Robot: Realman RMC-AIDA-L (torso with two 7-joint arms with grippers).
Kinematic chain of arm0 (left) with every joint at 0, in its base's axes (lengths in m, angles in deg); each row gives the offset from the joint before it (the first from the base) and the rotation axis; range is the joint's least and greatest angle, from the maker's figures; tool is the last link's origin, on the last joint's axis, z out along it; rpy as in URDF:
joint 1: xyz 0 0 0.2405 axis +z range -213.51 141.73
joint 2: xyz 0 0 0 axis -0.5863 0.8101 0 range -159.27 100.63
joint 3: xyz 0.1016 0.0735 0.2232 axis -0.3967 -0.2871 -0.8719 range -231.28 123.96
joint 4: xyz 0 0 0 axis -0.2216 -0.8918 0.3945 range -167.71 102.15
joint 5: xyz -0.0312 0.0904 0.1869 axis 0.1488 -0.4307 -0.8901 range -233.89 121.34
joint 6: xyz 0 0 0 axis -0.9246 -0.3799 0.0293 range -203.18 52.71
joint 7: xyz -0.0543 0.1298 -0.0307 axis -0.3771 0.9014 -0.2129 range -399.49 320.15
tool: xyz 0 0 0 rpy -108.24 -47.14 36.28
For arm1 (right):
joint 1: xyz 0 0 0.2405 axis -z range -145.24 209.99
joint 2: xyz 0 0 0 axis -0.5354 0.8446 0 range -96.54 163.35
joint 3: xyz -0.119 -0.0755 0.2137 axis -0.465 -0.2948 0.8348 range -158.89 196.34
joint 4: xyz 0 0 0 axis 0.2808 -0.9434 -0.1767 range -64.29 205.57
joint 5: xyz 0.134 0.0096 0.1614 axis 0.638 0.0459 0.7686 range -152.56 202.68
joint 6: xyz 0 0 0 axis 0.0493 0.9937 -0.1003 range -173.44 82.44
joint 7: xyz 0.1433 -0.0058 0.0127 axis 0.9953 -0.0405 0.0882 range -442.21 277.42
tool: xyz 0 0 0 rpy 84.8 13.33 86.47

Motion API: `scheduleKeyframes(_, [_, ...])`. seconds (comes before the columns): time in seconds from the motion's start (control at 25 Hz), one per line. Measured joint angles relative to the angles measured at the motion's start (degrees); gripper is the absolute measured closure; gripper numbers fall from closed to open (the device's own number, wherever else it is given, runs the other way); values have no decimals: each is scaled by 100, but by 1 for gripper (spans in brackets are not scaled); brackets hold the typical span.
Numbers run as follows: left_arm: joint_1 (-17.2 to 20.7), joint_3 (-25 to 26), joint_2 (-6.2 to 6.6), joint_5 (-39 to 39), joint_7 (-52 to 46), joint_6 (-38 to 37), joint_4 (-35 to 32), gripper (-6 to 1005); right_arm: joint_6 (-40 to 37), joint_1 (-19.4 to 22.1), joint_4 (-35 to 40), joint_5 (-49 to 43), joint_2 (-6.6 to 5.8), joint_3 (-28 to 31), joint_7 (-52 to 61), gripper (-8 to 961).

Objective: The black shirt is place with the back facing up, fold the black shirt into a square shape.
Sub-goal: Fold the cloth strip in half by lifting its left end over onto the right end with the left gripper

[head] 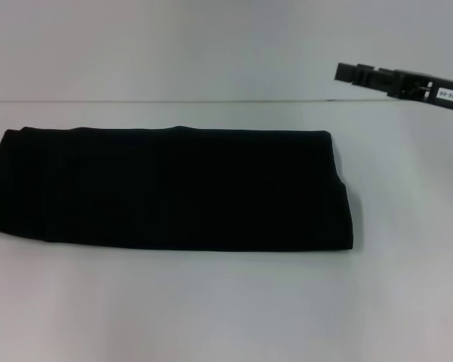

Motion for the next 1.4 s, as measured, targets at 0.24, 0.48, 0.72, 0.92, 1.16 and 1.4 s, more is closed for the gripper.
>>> scheduleKeyframes(0.24, [-696, -148, -10, 614, -427, -742, 56, 901, 533, 214, 13, 396, -53, 21, -24, 249])
scheduleKeyframes(0.48, [-1765, -720, -585, 1505, -719, -1029, 272, 887, 639, 361, 56, 450, -242, -10, -67, 250])
scheduleKeyframes(0.72, [-2207, -1301, -1281, 2314, -396, 305, 1740, 873, 526, 537, 61, 446, -442, -5, -121, 250])
scheduleKeyframes(0.92, [-1934, -1151, -1295, 4465, 1729, 1257, 3891, 861, 488, 620, 62, 417, -507, -34, -176, 250])
scheduleKeyframes(1.16, [-1698, -855, -1307, 5559, 3409, 689, 4797, 847, 508, 623, 41, 266, -503, -89, -211, 249])
scheduleKeyframes(1.4, [-1441, -909, -1258, 5509, 3375, -366, 4286, 724, 482, 582, 58, -26, -537, -102, 81, 249])
